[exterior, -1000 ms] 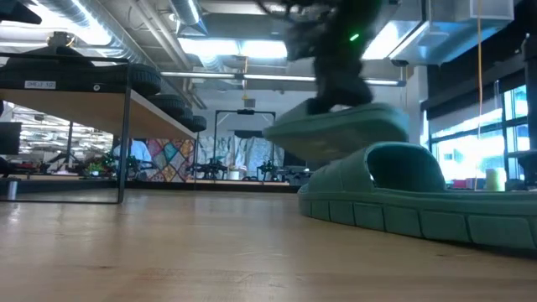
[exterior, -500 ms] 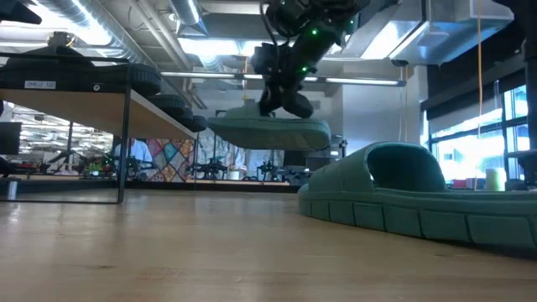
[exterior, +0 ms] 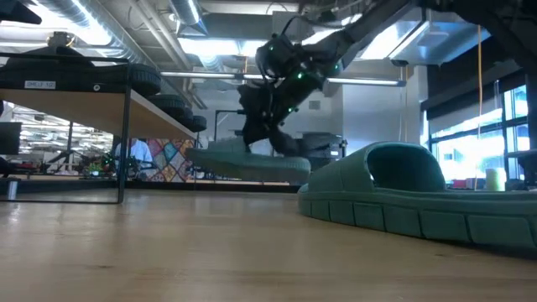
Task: Pick and place slides into the shelf
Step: Put the green slipper under the shelf
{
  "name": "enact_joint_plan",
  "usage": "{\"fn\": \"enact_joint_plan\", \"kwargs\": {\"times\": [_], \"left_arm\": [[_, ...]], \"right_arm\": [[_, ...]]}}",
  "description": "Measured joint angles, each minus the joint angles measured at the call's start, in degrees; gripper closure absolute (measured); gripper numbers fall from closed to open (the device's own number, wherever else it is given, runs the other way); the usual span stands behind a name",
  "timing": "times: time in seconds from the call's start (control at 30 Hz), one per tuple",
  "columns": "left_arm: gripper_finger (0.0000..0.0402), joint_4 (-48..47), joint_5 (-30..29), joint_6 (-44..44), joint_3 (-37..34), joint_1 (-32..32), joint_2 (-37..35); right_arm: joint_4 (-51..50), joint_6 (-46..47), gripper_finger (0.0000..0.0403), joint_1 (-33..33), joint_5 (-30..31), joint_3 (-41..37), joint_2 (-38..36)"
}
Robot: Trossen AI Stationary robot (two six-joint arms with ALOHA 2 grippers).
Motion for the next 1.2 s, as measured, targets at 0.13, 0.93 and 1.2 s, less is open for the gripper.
{"fn": "enact_joint_plan", "kwargs": {"times": [0.13, 0.93, 1.2], "left_arm": [[0.0401, 0.0, 0.0, 0.0, 0.0, 0.0, 0.0], [0.0401, 0.0, -0.2, -0.1, 0.0, 0.0, 0.0], [0.0401, 0.0, -0.2, -0.1, 0.0, 0.0, 0.0]], "right_arm": [[4.0, -3.9, 0.0389, -1.3, -1.5, 0.0, 2.9], [8.6, -2.4, 0.0343, -3.2, -6.6, 0.0, 4.9], [9.1, -0.8, 0.0341, -3.2, -6.6, 0.0, 4.9]]}}
